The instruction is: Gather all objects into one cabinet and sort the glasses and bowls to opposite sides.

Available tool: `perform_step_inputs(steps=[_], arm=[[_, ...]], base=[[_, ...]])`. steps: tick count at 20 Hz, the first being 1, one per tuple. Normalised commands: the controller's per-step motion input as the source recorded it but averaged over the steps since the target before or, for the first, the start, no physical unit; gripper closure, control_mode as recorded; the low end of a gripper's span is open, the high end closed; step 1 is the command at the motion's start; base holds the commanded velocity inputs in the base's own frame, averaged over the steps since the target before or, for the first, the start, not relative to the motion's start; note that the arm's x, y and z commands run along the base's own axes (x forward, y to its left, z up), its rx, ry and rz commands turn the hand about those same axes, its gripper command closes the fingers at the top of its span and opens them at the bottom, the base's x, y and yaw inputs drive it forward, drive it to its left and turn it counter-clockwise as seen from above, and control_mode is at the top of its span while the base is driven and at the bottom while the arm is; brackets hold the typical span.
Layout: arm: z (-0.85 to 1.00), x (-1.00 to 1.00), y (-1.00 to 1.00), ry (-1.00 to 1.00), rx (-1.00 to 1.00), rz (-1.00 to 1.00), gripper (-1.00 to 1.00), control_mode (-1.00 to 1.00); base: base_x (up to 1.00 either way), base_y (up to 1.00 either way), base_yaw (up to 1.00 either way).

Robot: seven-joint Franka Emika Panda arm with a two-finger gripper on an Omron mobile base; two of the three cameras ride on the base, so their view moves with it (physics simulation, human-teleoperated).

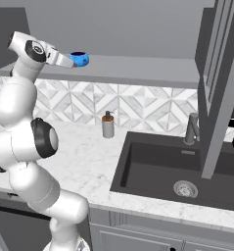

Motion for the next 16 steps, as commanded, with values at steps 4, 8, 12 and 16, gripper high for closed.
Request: perform_step_inputs(steps=[4, 8, 12, 16], arm=[[-0.02, 0.0, 0.0, 0.0, 0.0, -0.01, 1.0, -1.0], [0.0, 0.0, 0.0, 0.0, 0.0, -0.01, 1.0, -1.0], [0.0, 0.0, 0.0, 0.0, 0.0, 0.0, 1.0, -1.0], [0.0, 0.0, 0.0, 0.0, 0.0, 0.0, 1.0, -1.0]], base=[[0.0, 0.0, 0.0], [0.0, 0.0, 0.0], [0.0, 0.0, 0.0], [0.0, 0.0, 0.0]])
